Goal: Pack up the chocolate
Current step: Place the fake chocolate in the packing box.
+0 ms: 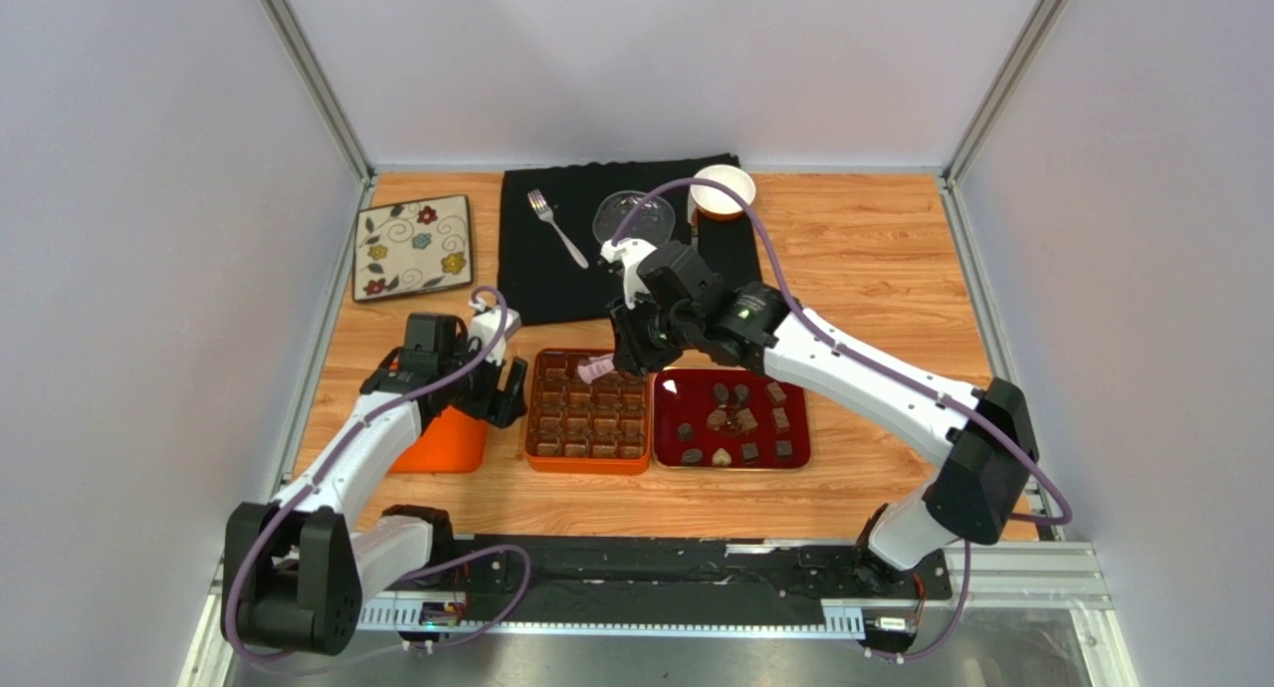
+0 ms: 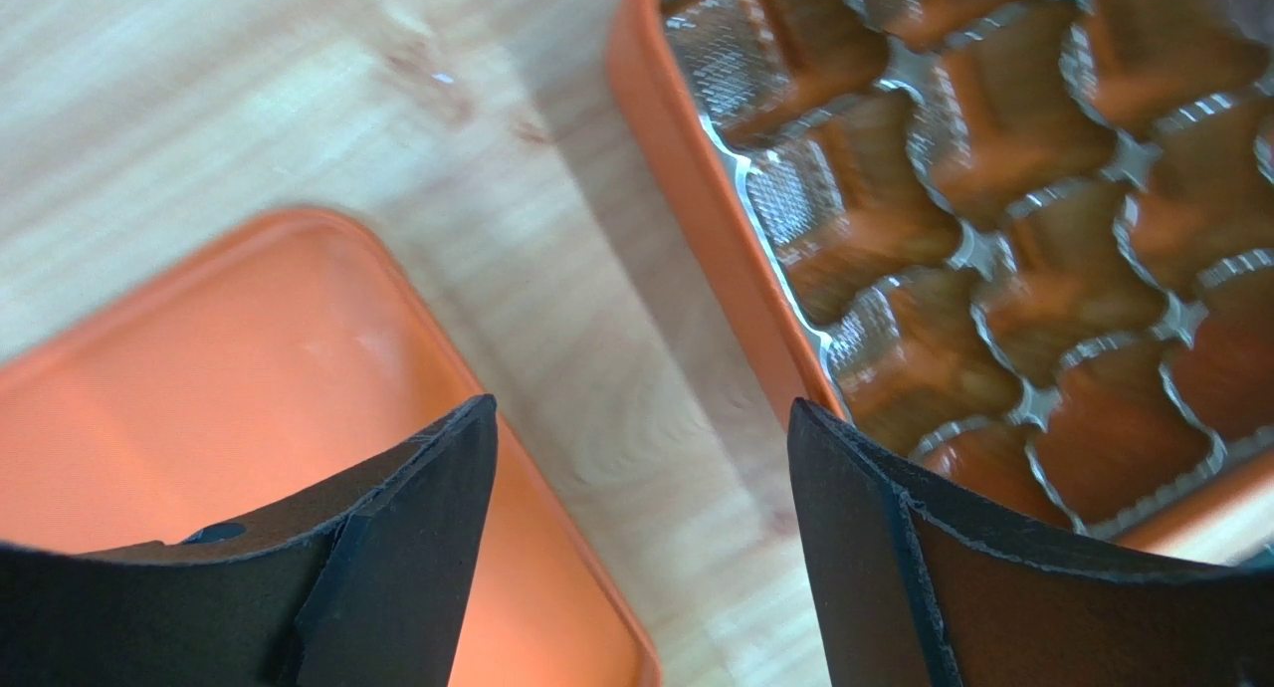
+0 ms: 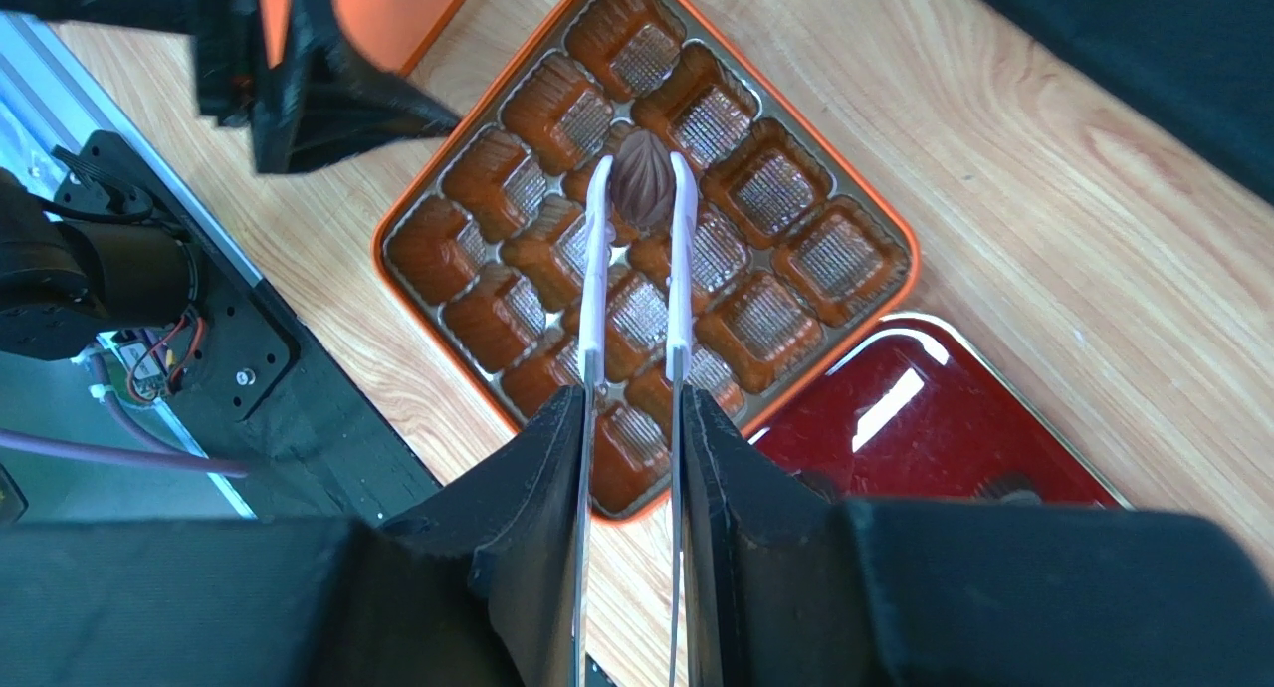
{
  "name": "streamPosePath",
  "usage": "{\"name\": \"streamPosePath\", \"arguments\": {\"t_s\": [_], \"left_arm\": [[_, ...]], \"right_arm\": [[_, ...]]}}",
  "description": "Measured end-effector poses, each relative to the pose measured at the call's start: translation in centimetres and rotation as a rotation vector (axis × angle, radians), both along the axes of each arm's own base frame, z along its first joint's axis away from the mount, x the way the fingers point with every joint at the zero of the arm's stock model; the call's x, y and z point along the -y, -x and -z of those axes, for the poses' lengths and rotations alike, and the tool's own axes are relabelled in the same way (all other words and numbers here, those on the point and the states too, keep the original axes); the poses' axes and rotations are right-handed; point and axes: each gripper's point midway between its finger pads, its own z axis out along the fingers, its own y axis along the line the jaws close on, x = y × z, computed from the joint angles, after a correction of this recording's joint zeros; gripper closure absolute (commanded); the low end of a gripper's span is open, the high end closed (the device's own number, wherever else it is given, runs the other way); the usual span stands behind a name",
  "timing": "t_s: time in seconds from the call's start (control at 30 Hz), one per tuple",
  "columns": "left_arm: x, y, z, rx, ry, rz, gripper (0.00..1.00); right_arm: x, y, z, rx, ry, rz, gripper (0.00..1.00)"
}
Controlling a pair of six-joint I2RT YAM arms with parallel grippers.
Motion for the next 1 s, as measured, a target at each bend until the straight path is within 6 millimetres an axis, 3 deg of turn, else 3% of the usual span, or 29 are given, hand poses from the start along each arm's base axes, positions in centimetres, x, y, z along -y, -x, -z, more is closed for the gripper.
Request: {"name": "streamPosePath", "arguments": {"t_s": [0.23,0.5,0.8,1.0], "left_arm": [[0.1,1.9,0.2,-0.038,0.01,0.02,0.2],[-1.6,1.8,0.1,-0.034,-0.049,-0.027,0.13],[-5.1,-0.4,-3.6,0.019,0.015,-0.183,0.11],[-4.8,-0.1,-4.7,0.022,0.069,-0.182,0.11]], "right_arm": [[-1.9,-0.7,1.5,-0.039,0.004,-0.02,0.85],[-4.4,-0.7,0.3,-0.025,-0.038,-0.057,0.82],[-5.4,-0.8,1.3,-0.039,-0.034,-0.073,0.78],[-5.8,-1.2,2.2,-0.049,-0.019,-0.073,0.76]]}}
